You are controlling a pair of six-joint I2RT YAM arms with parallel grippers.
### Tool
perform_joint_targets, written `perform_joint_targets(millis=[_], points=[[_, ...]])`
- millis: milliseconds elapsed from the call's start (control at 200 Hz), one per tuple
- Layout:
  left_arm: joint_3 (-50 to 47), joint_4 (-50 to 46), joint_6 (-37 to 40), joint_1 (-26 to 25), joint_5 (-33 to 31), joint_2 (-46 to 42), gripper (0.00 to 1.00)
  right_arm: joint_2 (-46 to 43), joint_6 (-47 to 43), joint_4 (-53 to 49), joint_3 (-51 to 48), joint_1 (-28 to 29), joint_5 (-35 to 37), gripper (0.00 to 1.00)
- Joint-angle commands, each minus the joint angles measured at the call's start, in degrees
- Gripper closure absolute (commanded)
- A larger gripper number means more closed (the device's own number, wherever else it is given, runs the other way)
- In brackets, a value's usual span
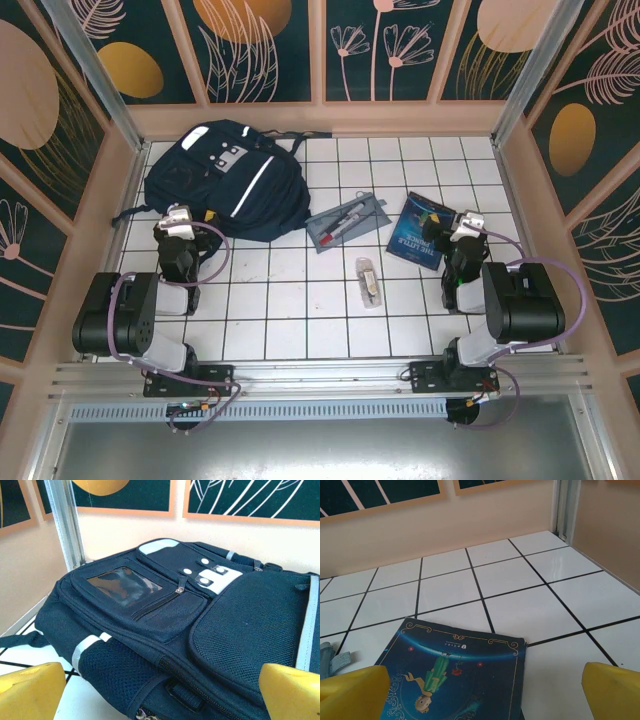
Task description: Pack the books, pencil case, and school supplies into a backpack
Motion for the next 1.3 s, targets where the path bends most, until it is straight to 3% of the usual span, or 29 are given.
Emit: perform_joint_targets(millis=[0,746,846,951,1041,1156,1296], points=[[0.66,0.46,0.63,0.14,0.65,-0.08,0.01,0.14,-1.3,2.36,0.76,-0.07,-0.18,0.01],[0.38,1.07,0.57,0.23,0.64,-0.43,0.01,0.12,-1.22,2.29,0.73,-0.26,-0.66,0.01],[3.73,-8.56,0.27,0.22,-0.23,-4.43,0.01,-1.21,-1.38,-1.25,2.17,-0.17,-0.92,0.01],[7.48,-17.71,0.08,0.27,-0.34,-8.22,0.01,-4.99,-0.69,-12.27,6.61,0.3,2.8,0.01],[11.31,-27.19,-5.55,0.18,-1.22,-10.86,0.01,-8.8,1.18,-25.93,12.7,0.51,5.48,0.01],[15.91,-35.12,-12.42,-0.27,4.43,-12.48,0.01,-13.02,6.31,-41.82,20.1,1.05,5.76,0.01],[25.38,-48.44,-16.03,-4.91,5.78,-10.52,0.01,-17.0,13.25,-55.19,25.09,3.26,4.75,0.01]])
